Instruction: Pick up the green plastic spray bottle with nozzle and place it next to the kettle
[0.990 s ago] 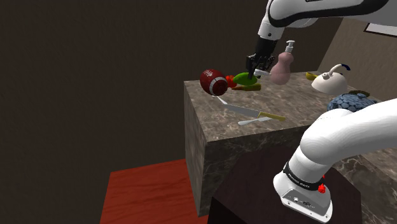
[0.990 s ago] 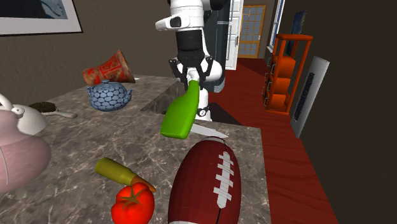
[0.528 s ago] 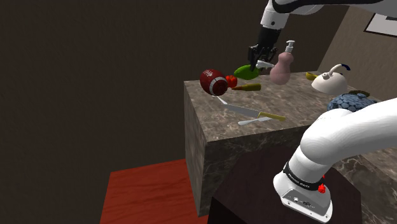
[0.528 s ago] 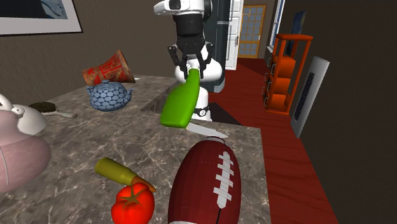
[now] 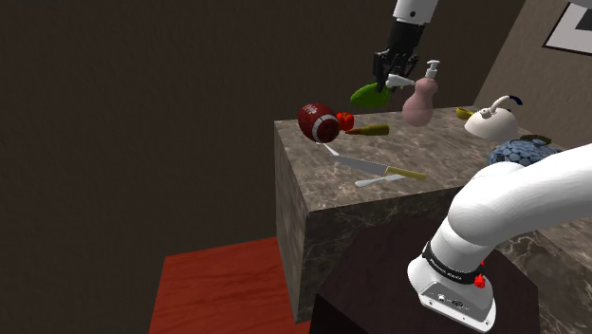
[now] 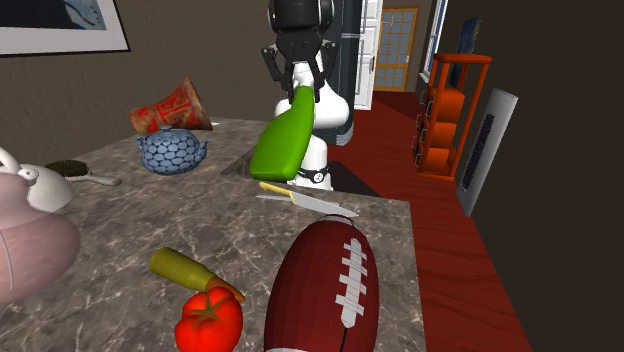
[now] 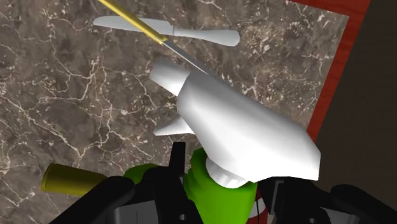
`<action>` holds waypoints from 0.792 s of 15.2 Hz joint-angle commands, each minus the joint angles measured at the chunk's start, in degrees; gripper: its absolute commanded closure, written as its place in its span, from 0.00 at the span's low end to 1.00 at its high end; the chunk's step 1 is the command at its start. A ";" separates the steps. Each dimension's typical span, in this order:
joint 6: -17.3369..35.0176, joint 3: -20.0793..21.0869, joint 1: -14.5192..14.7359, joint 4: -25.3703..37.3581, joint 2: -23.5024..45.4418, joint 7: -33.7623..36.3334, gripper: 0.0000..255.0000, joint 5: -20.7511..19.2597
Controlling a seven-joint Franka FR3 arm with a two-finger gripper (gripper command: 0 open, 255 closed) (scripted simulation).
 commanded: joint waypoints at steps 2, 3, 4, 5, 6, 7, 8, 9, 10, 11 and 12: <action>-1.43 -1.11 -0.35 1.77 0.33 -1.36 1.00 -0.55; -1.63 -2.28 -0.76 1.96 0.29 -2.74 1.00 -1.18; -1.82 -3.46 -1.15 2.20 0.31 -4.12 1.00 -1.81; -2.00 -4.65 -1.53 2.52 0.40 -5.51 1.00 -2.43; -2.16 -5.85 -1.89 2.89 0.56 -6.91 1.00 -3.03; -2.30 -7.06 -2.23 3.32 0.78 -8.31 1.00 -3.62; -2.43 -8.28 -2.55 3.82 1.07 -9.73 1.00 -4.19; -2.55 -9.52 -2.85 4.37 1.41 -11.15 1.00 -4.74; -2.65 -10.77 -3.12 4.99 1.83 -12.59 1.00 -5.27; -2.74 -12.03 -3.37 5.67 2.31 -14.04 1.00 -5.76; -2.82 -13.32 -3.59 6.40 2.85 -15.49 1.00 -6.22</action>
